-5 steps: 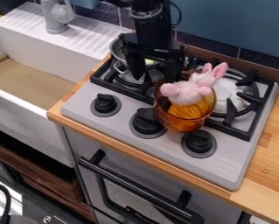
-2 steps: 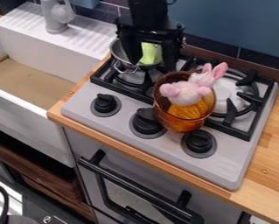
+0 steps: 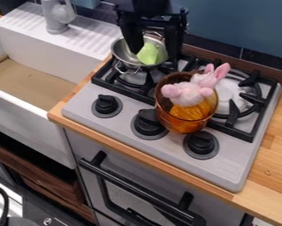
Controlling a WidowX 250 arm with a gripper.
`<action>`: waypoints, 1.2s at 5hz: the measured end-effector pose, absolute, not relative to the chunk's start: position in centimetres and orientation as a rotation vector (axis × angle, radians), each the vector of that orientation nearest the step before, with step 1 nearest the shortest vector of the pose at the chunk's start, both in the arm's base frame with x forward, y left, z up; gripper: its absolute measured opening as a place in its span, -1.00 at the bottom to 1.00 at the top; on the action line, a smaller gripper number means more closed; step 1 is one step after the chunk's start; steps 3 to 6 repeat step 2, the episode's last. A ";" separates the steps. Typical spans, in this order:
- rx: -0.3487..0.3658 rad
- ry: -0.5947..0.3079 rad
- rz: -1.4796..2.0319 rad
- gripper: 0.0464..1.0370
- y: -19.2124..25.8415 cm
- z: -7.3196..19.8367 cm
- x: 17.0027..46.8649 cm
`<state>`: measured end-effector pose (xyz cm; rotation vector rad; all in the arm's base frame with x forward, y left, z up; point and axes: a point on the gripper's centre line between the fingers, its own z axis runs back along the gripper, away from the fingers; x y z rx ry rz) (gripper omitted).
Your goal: Move the yellow pot beside the right burner
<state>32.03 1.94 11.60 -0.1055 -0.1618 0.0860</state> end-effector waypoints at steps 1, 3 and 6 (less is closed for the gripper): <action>-0.084 -0.164 0.070 0.91 1.8 12.1 32.3; -0.085 -0.164 0.067 0.91 1.7 12.1 32.3; -0.085 -0.164 0.067 0.91 1.7 12.1 32.3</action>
